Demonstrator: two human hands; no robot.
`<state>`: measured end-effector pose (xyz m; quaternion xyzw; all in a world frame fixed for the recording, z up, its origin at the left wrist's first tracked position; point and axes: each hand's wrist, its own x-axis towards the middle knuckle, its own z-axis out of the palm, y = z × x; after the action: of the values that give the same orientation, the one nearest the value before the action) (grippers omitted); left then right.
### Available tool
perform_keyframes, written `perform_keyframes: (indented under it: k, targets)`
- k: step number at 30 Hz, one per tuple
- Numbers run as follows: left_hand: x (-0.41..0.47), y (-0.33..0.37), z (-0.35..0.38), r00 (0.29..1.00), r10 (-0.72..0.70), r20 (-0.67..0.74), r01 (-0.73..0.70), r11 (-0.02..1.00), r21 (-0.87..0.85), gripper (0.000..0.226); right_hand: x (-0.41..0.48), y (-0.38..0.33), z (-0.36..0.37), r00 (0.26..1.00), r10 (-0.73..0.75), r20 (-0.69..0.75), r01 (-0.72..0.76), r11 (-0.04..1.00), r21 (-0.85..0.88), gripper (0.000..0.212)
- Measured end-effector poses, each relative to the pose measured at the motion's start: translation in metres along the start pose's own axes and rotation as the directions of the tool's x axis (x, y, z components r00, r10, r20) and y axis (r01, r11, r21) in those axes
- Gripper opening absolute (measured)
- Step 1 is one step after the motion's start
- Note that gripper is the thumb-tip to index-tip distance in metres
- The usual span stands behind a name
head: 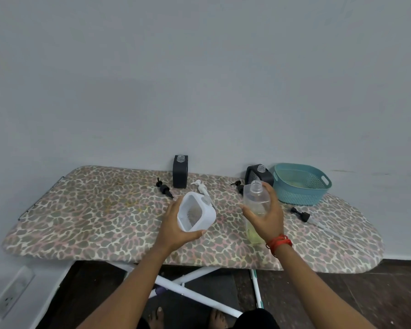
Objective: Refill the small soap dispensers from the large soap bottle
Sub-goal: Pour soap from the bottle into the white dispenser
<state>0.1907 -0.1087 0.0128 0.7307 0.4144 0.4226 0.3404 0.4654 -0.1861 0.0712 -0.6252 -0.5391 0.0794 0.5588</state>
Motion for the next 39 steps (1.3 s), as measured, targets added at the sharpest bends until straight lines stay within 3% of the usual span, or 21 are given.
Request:
perform_keyframes:
  k: [3, 7, 11, 18, 24, 39]
  targets:
    - [0.0, -0.002, 0.0, 1.0, 0.005, 0.022, -0.005, 1.0, 0.018, 0.107, 0.003, -0.005, 0.001, 0.999, -0.002, 0.04, 0.004, 0.999, -0.051, 0.081]
    - [0.002, -0.002, -0.003, 1.0, 0.007, 0.024, -0.007, 1.0, -0.012, 0.104, 0.016, -0.012, -0.001, 0.974, -0.062, 0.219, 0.108, 0.972, -0.208, 0.082]
    - [0.0, -0.003, -0.004, 0.999, -0.028, 0.025, 0.029, 0.998, -0.05, 0.105, 0.035, -0.017, -0.002, 0.916, -0.056, 0.398, 0.199, 0.923, -0.329, 0.086]
    - [0.002, -0.005, -0.004, 0.998, -0.055, 0.034, 0.057, 0.996, -0.068, 0.106, 0.052, -0.026, 0.01, 0.805, -0.065, 0.59, 0.381, 0.818, -0.431, 0.089]
    - [0.002, -0.003, -0.005, 0.999, -0.034, 0.03, 0.036, 0.997, -0.061, 0.103, 0.052, -0.028, 0.023, 0.74, -0.065, 0.669, 0.474, 0.755, -0.452, 0.09]
    - [0.003, -0.005, -0.004, 1.0, -0.008, 0.029, 0.009, 0.999, -0.037, 0.103, 0.055, -0.032, 0.035, 0.707, -0.07, 0.703, 0.569, 0.647, -0.508, 0.093]
